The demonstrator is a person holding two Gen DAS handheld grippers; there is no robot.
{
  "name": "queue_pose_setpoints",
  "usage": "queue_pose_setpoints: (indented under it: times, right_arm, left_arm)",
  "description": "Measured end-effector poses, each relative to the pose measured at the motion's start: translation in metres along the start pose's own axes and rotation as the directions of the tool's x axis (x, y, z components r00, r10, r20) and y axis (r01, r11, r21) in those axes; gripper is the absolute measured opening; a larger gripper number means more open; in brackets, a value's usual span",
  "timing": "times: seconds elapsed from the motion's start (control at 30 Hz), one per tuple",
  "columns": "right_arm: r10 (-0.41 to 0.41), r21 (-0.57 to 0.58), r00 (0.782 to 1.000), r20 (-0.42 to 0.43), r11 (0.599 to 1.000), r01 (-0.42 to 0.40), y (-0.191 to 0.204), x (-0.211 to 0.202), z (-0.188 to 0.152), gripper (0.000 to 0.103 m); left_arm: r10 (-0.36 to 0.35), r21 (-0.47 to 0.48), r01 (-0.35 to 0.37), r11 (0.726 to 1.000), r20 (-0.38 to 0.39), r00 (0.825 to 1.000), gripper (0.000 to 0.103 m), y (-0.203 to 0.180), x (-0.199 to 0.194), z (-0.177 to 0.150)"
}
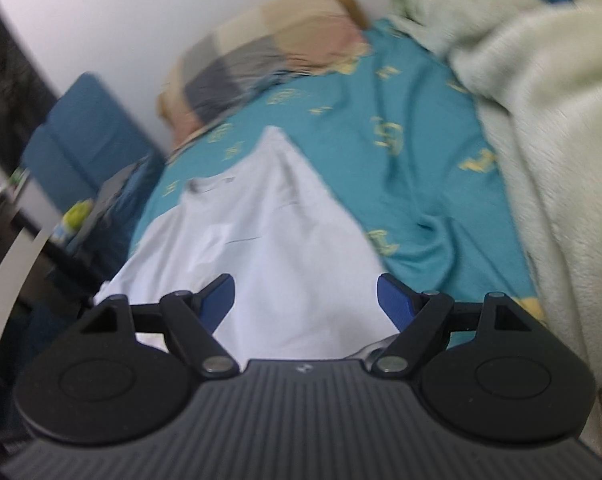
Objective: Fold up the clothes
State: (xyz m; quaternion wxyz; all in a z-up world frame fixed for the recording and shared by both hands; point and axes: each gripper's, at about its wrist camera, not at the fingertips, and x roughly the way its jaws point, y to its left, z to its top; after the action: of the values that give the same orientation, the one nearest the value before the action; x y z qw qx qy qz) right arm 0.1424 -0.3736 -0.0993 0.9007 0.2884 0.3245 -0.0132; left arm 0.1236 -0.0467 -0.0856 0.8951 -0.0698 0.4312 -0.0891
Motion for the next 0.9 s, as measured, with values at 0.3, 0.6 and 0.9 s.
queue_pose_setpoints:
  times: [0.3, 0.6, 0.9]
  right_arm:
    - [-0.109, 0.042, 0.991, -0.075, 0.993, 0.112, -0.018, 0.063, -0.004, 0.076]
    - [-0.208, -0.164, 0.977, -0.052, 0.967, 0.198, 0.015, 0.063, 0.001, 0.003]
    - [-0.277, -0.452, 0.945, 0.176, 0.83, 0.327, 0.063, 0.062, 0.118, 0.003]
  left_arm:
    - [-0.03, 0.037, 0.029, 0.999, 0.027, 0.999, 0.071, 0.02, 0.022, -0.013]
    - [-0.052, -0.016, 0.052, 0.999, 0.015, 0.999, 0.071, 0.034, 0.031, -0.01]
    - [-0.069, -0.022, 0.071, 0.997, 0.052, 0.996, 0.071, 0.032, 0.021, -0.008]
